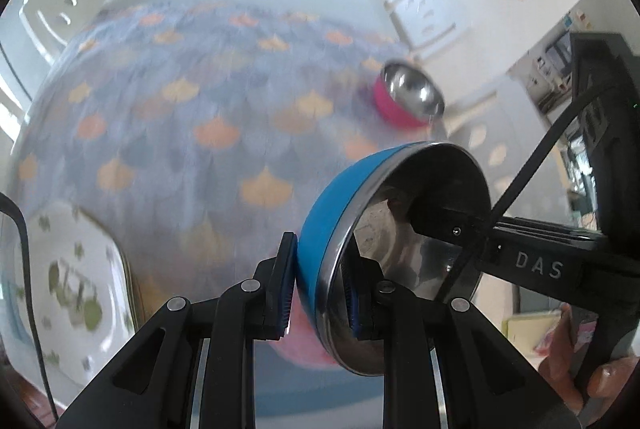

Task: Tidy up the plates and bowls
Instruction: 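Carry the blue steel bowl with both tools and lower it into the pink bowl, then open both tools and move them to the red steel bowl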

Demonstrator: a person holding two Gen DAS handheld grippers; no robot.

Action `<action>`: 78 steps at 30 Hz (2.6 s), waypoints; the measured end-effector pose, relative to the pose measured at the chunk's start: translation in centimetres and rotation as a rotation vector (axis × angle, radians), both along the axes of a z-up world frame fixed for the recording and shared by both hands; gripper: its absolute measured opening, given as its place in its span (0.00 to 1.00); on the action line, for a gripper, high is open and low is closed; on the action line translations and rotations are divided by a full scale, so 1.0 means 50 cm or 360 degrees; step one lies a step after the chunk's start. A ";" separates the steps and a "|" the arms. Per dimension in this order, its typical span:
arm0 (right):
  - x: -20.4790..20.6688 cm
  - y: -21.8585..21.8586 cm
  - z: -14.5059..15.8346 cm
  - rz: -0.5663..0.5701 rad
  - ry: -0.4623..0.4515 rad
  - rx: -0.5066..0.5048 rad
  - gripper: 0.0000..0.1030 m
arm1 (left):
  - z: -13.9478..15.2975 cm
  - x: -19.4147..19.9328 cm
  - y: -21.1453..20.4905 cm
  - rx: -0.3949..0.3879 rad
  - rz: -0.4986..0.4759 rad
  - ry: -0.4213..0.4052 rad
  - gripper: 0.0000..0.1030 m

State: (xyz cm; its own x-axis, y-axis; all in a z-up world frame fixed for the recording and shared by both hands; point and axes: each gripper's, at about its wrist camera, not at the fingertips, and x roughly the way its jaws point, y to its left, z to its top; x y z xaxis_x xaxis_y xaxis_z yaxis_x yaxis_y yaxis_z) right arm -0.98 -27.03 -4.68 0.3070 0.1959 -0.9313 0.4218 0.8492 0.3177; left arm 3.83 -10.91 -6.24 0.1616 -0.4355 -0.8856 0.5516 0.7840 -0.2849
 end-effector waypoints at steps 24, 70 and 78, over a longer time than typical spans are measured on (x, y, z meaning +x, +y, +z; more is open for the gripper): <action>-0.070 0.064 -0.086 0.0044 0.0180 -0.0027 0.23 | -0.079 -0.070 0.013 0.0141 -0.0047 0.0046 0.18; -0.177 -0.071 0.164 -0.0251 -0.0841 -0.0145 0.66 | 0.133 0.025 -0.011 -0.0227 -0.0054 -0.0303 0.29; -0.144 -0.185 0.138 -0.0434 -0.0780 -0.0223 0.66 | 0.162 0.129 -0.149 -0.0258 -0.0142 -0.0309 0.63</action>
State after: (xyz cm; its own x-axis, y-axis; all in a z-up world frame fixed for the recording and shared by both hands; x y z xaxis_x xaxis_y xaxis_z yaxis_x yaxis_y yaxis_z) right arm -8.20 -36.26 2.23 0.7311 -0.0656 -0.6791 0.4632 0.7785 0.4235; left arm 10.29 -18.37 1.86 0.2761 -0.5891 -0.7594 0.6730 0.6826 -0.2848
